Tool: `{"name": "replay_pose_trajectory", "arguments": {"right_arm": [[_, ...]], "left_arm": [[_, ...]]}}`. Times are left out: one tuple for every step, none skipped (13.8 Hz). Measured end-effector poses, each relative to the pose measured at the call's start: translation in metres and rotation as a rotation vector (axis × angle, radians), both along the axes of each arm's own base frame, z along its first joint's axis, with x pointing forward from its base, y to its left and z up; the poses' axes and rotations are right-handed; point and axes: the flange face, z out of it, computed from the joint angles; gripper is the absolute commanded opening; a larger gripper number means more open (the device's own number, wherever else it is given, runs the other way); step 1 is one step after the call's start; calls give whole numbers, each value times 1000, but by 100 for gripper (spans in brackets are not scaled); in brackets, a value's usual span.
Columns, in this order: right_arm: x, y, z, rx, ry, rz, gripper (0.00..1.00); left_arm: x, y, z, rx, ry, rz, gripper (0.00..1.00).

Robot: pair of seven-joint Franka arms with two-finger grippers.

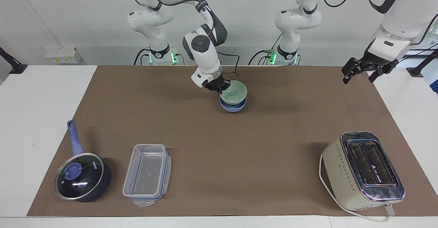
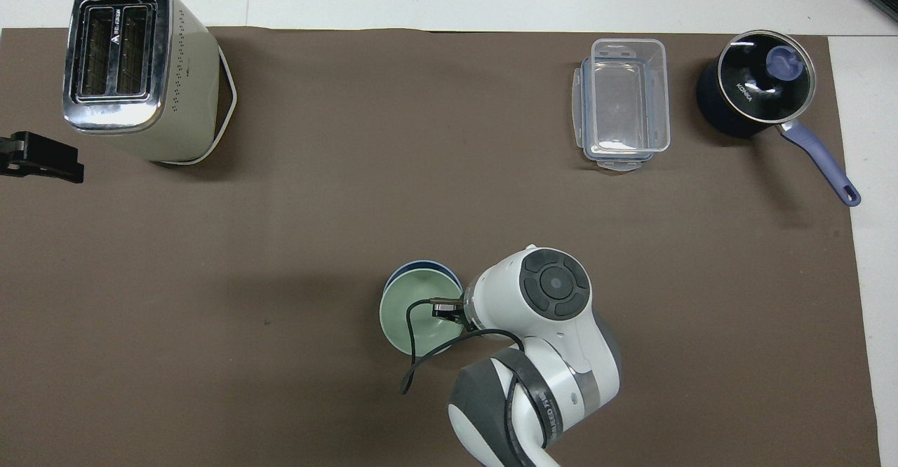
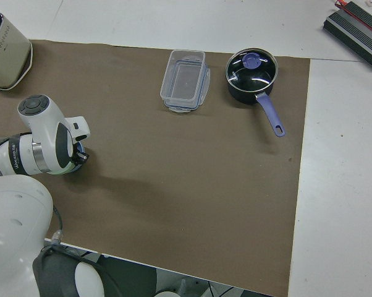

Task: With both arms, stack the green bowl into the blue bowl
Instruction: 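Lower the green bowl into the blue bowl and open the right gripper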

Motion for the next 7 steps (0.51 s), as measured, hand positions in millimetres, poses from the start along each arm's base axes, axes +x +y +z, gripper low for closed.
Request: {"name": "replay_pose_trajectory", "arguments": {"right_arm": [[1, -1, -1, 0, -1, -3, 0], [3, -1, -1, 4, -10, -8, 0], [6, -2, -1, 10, -25, -15, 0], [8, -2, -1, 15, -36, -20, 0], [10, -2, -2, 19, -45, -23, 0], [11, -1, -2, 21, -52, -26, 0], [12, -1, -3, 22, -55, -27, 0]], "left_arm": [[0, 0, 0, 0, 0, 0, 100], [0, 0, 0, 0, 0, 0, 100], [0, 0, 0, 0, 0, 0, 100], [0, 0, 0, 0, 0, 0, 100], [0, 0, 0, 0, 0, 0, 100], [0, 0, 0, 0, 0, 0, 100], [0, 0, 0, 0, 0, 0, 100]]}}
